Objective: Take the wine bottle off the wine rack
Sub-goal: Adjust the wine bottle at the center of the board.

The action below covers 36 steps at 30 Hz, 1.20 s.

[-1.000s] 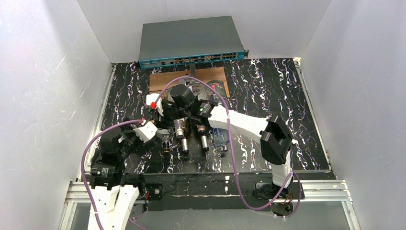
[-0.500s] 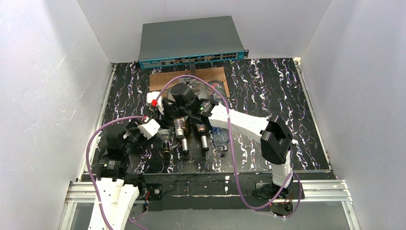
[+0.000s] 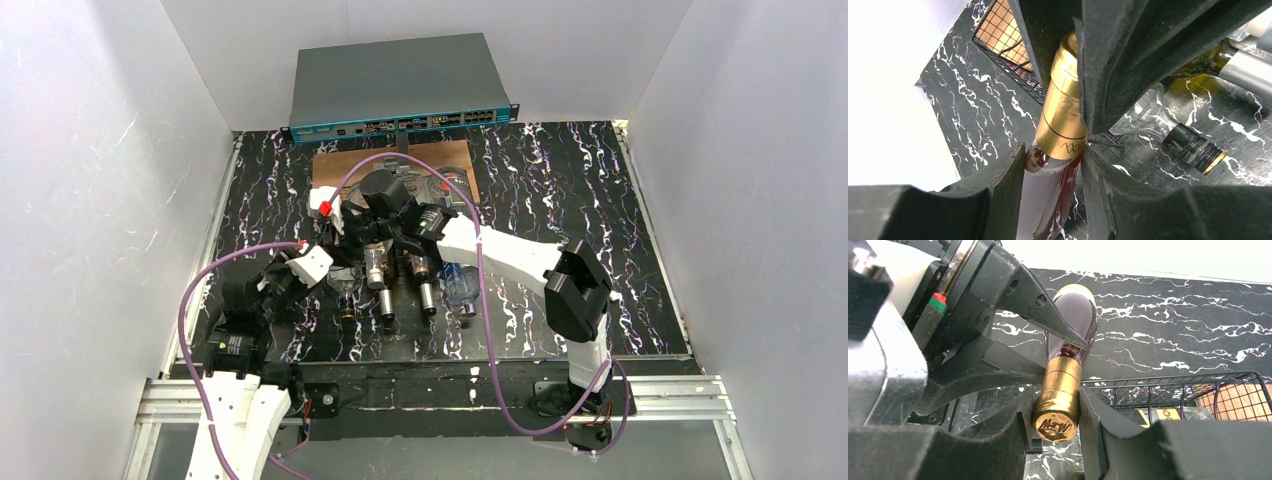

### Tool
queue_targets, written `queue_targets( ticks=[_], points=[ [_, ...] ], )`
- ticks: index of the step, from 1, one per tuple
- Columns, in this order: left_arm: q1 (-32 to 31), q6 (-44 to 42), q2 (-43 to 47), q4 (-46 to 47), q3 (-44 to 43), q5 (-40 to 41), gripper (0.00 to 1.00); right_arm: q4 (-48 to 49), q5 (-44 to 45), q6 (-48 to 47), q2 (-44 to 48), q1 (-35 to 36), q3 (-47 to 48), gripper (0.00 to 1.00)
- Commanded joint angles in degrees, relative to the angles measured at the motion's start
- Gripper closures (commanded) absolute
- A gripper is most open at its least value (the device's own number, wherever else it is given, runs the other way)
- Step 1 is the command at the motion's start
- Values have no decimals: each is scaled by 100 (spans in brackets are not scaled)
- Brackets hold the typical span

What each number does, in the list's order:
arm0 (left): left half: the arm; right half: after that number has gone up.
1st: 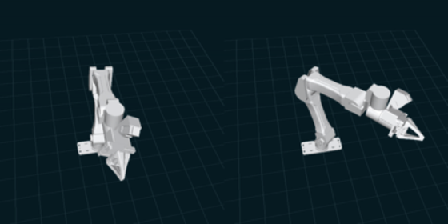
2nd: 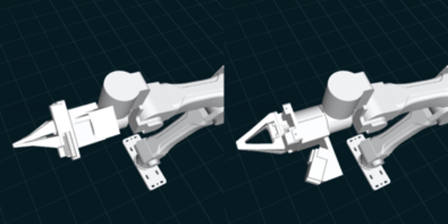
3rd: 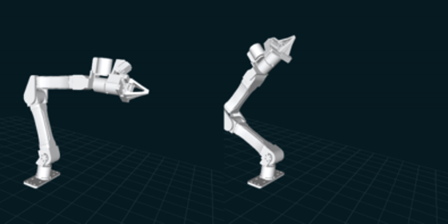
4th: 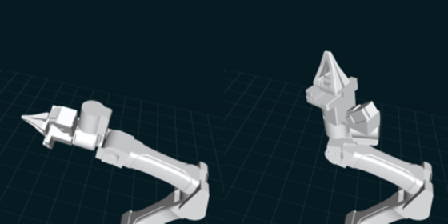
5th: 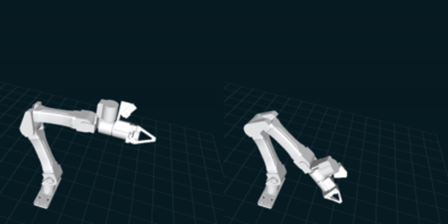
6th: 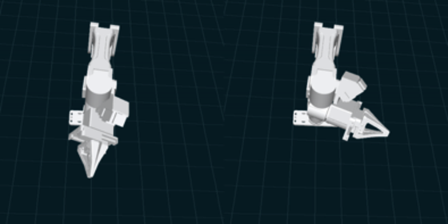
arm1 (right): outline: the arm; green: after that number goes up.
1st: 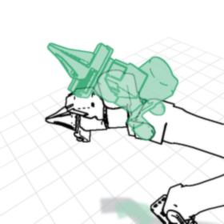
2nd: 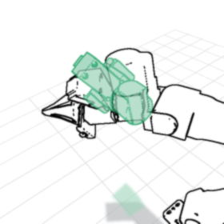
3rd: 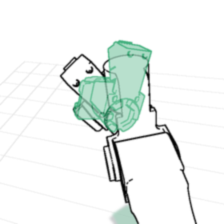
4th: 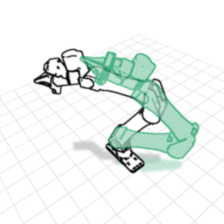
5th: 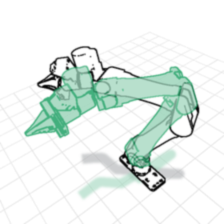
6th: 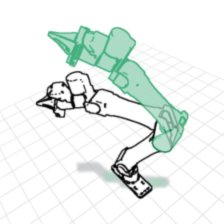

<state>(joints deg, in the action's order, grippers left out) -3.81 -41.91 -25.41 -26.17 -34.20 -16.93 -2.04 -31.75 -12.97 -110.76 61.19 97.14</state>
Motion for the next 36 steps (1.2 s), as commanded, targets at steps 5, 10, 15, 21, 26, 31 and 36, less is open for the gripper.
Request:
queue_targets(
  ticks=[5, 10, 15, 21, 26, 31, 36],
  points=[
    [10, 290, -104, 273, 83, -279, 47, 699, -931, 427, 134, 138, 384, 99],
    [9, 344, -57, 343, 167, -357, 54, 800, -1071, 560, 128, 139, 375, 99],
    [6, 312, -33, 295, 169, -333, 97, 793, -1043, 551, 127, 140, 367, 99],
    [16, 285, 45, 297, 117, -206, 100, 770, -1053, 550, 153, 131, 379, 61],
    [13, 262, 110, 344, 123, -51, 100, 668, -1114, 524, 229, 60, 427, 20],
    [20, 271, 142, 430, 106, 58, 100, 626, -1213, 562, 313, -48, 454, 8],
    [29, 330, 123, 616, 51, 328, 100, 551, -1550, 611, 521, -188, 331, 9]
  ],
)
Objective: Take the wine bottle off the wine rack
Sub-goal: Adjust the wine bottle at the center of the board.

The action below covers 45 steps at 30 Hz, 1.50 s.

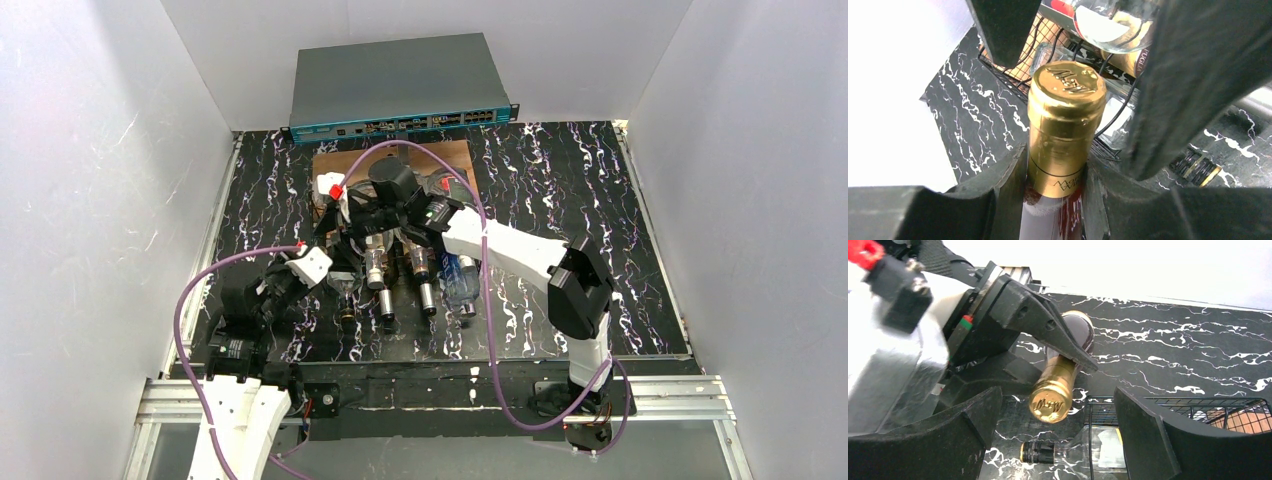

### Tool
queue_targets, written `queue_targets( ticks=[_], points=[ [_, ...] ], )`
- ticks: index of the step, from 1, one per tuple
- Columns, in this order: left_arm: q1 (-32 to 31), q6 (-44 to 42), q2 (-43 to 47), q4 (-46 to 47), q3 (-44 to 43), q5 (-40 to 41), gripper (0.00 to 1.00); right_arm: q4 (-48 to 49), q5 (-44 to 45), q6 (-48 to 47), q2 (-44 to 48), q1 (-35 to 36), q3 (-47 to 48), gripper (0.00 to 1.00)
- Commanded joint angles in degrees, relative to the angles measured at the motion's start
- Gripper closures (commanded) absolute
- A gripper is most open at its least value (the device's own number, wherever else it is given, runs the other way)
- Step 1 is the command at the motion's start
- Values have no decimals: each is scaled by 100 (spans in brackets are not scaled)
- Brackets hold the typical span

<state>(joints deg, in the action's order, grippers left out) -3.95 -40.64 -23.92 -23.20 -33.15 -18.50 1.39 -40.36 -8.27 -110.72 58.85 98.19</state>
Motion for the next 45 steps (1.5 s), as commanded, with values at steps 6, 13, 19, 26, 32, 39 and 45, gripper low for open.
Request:
queue_targets(
  ticks=[6, 13, 19, 26, 32, 39, 45],
  points=[
    [55, 417, -201, 745, -100, 775, 100, 113, -1579, 59, 802, -267, 89, 8],
    [109, 741, -552, 1513, -226, 1174, 100, -365, -1685, -142, 1112, -428, -68, 7],
    [243, 1125, -1236, 2516, -544, 1525, 100, -716, -1503, -311, 1370, -641, -224, 7],
    [616, 1859, -2310, 3714, -1187, 1694, 100, -938, -1424, -458, 1708, -996, -489, 6],
    [888, 2319, -3201, 4335, -1976, 1678, 100, -927, -1473, -506, 1880, -1196, -717, 6],
    [1110, 2506, -3953, 4901, -2452, 1465, 100, -821, -1588, -428, 1988, -1426, -946, 6],
    [1291, 3004, -4172, 5455, -2153, 1370, 100, -789, -1616, -403, 2041, -1521, -1093, 6]
  ],
)
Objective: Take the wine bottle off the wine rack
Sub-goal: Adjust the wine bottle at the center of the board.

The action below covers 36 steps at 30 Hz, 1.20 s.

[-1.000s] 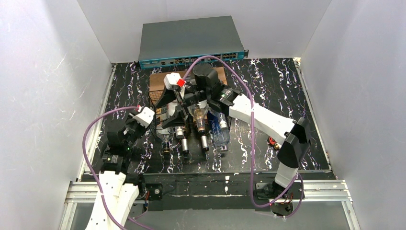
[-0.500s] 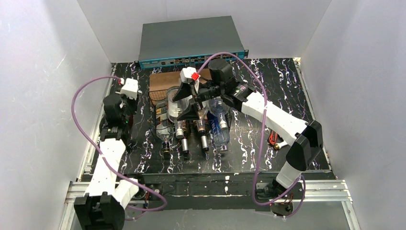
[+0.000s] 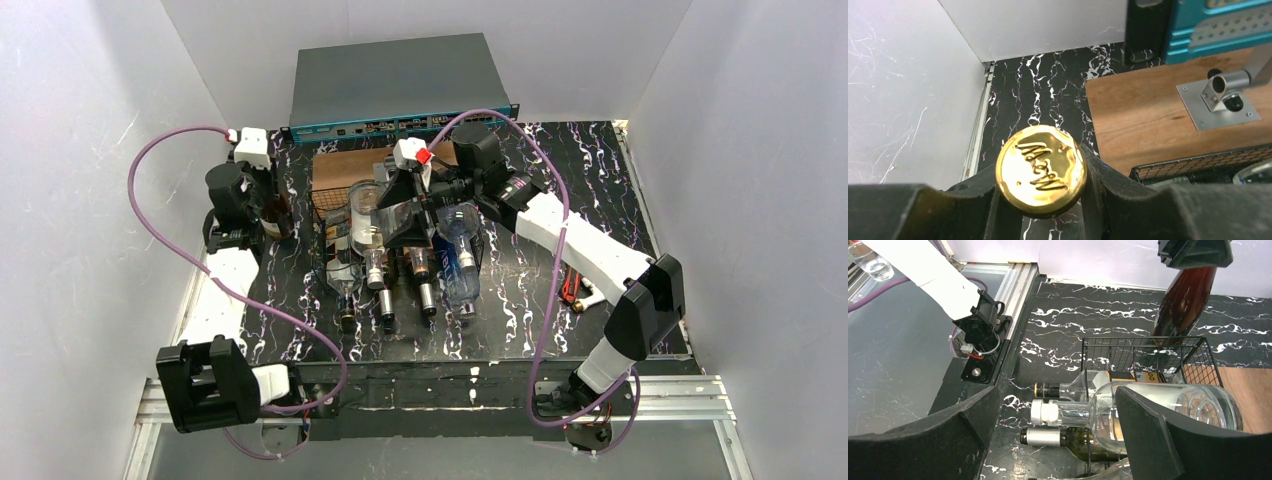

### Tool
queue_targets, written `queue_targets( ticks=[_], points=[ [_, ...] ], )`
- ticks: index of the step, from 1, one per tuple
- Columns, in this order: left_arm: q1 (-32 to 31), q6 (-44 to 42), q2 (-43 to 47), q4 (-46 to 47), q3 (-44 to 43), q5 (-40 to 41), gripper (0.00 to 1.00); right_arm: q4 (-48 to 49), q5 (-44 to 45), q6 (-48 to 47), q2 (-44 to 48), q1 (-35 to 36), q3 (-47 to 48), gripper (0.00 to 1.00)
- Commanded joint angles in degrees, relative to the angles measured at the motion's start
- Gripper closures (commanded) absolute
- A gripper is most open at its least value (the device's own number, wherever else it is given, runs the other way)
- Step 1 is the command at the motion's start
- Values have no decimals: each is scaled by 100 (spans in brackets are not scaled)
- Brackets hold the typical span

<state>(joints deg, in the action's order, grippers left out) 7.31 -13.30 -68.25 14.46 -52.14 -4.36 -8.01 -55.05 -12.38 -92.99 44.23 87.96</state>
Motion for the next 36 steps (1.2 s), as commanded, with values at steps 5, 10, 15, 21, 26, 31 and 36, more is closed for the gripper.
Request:
queue_targets(
  ticks=[5, 10, 15, 21, 26, 31, 36],
  points=[
    [266, 535, 247, 1806, -69, 8, 100, 144, -130, 17, 286, -111, -128, 5],
    [290, 610, 257, 1811, 115, 325, 80, 146, -103, 46, 283, -125, -162, 4],
    [288, 657, 278, 1798, 136, 349, 44, 103, -70, 30, 306, -134, -226, 3],
    [296, 722, 403, 1774, 176, 559, 13, 64, -18, -6, 325, -175, -258, 3],
    [296, 760, 716, 1617, 284, 771, 2, -60, 11, -99, 380, -250, -264, 3],
    [290, 1253, 1574, 414, 191, 827, 2, -321, 44, -206, 534, -479, -284, 2],
    [296, 2774, 2426, -1956, -399, 147, 2, -973, 280, -517, 909, -966, -288, 2]
  ],
)
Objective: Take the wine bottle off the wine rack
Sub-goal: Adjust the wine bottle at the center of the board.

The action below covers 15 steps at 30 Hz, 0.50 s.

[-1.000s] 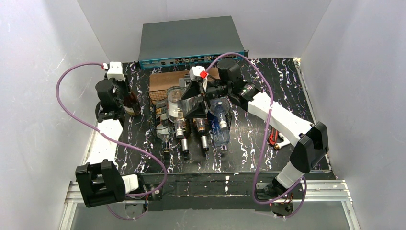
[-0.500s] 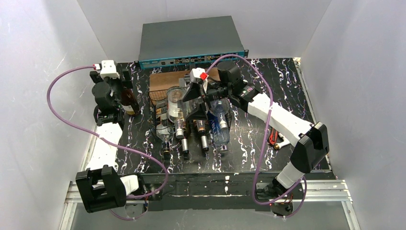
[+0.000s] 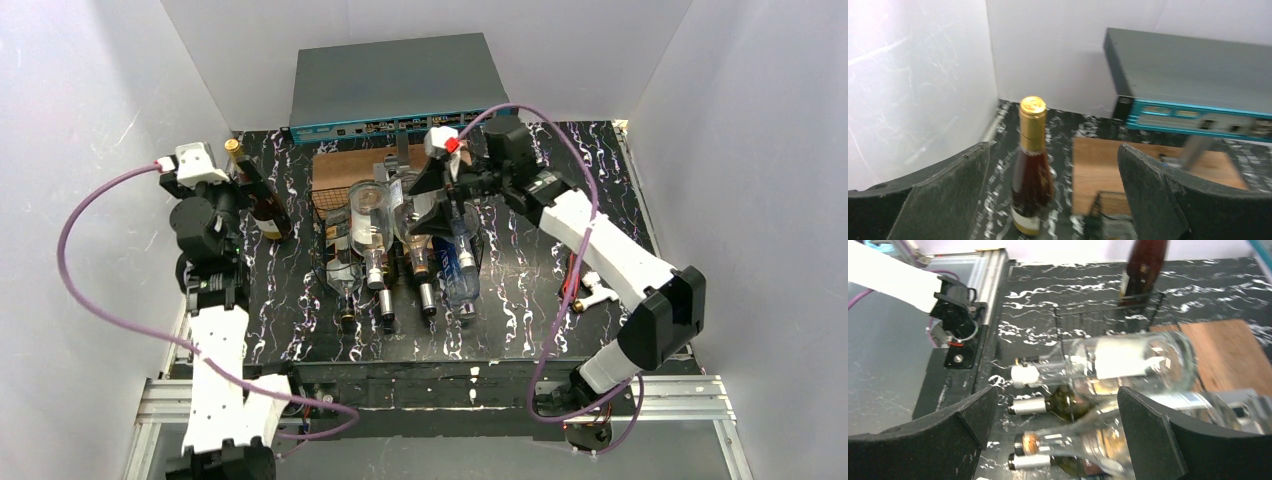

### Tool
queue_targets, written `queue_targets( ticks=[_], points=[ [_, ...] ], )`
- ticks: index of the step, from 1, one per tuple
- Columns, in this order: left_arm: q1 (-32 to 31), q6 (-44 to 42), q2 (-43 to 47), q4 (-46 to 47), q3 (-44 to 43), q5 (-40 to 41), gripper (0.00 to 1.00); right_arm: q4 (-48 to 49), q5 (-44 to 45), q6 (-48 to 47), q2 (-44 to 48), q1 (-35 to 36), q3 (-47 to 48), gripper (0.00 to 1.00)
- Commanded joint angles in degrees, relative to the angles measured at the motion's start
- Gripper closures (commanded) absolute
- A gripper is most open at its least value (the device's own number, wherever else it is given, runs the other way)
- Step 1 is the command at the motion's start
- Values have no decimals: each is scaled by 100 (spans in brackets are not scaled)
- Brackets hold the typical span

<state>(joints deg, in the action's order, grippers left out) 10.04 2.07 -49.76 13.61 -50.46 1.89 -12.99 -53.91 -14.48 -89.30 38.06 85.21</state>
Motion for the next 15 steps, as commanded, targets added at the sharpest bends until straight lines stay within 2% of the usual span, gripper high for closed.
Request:
queue_targets(
  ticks=[1, 4, 9, 12, 15],
  points=[
    [16, 1478, 672, -2363, -698, -700, 2, -643, 291, -384, 642, -444, -41, 2],
    [-90, 2129, 1043, -3133, -697, -1389, 2, -1128, 773, -552, 1026, -672, -180, 2],
    [-738, 2783, 1377, -3847, -699, -1942, 2, -1919, 2037, -906, 1739, -869, -323, 2],
    [-1356, 3004, 1393, -4167, -715, -2117, 2, -2188, 2555, -896, 2039, -1114, -435, 2],
    [-1910, 3140, 1443, -4587, -745, -1839, 2, -2401, 2912, -763, 2251, -1474, -623, 2]
  ],
)
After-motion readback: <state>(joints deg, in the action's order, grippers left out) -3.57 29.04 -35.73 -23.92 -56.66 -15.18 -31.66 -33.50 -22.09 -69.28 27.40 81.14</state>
